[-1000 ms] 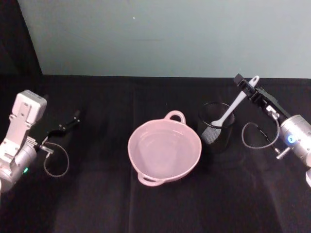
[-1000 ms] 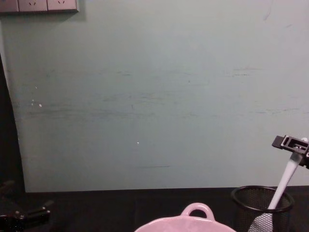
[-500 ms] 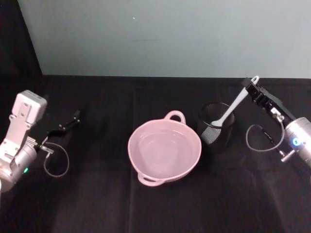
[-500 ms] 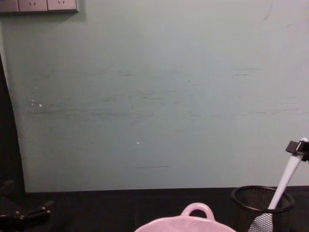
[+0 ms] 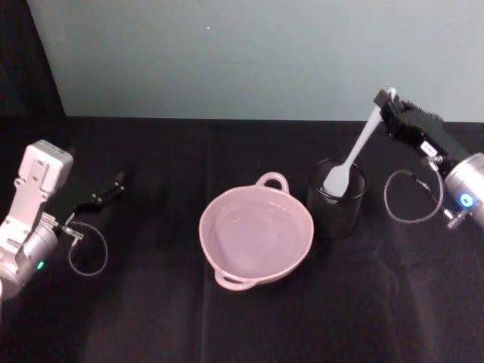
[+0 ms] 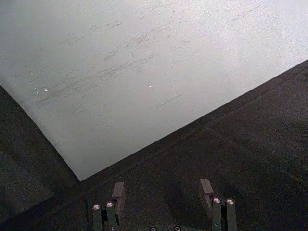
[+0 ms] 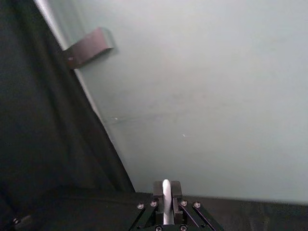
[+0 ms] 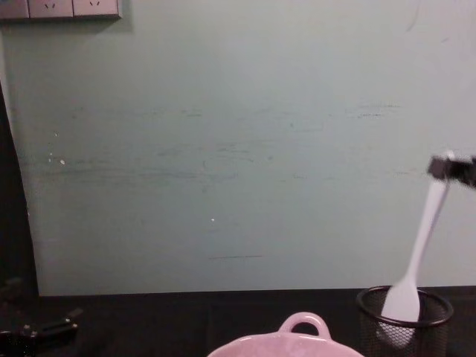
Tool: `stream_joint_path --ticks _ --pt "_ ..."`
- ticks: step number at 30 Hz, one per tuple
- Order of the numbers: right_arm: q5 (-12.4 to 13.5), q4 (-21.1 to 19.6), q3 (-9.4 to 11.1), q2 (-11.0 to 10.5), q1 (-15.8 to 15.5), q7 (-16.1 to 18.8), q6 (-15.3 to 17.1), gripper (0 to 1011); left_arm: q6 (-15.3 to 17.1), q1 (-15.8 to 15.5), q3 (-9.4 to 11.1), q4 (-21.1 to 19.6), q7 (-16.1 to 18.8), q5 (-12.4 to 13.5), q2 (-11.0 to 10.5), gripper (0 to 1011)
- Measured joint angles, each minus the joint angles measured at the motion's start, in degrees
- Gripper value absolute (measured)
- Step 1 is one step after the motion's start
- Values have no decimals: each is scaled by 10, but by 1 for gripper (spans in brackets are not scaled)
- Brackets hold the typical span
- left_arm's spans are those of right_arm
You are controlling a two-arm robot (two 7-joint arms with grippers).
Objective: Use the one hand to pick up the spoon and stir the clear water in the bowl.
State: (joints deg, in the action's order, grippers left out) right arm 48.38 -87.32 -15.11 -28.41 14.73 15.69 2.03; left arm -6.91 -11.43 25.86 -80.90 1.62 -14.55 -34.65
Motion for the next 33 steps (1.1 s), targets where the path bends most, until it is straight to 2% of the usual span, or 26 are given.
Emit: stream_joint_path --ticks 1,6,9,15,21,33 --pt "-11 -15 -2 -6 4 0 4 109 0 0 0 0 0 0 0 1011" --pt "-35 -56 -5 -21 19 0 26 109 0 0 0 0 0 0 0 1011" --pt "-52 -89 -10 -36 36 1 55 109 0 0 0 0 0 0 0 1011" --pt "-70 -123 -19 -54 67 2 106 109 0 0 0 0 0 0 0 1011" --pt "-72 -133 -23 -59 79 2 132 109 0 0 0 0 0 0 0 1011" --pt "-72 -131 -22 -58 77 2 129 109 0 0 0 0 0 0 0 1011"
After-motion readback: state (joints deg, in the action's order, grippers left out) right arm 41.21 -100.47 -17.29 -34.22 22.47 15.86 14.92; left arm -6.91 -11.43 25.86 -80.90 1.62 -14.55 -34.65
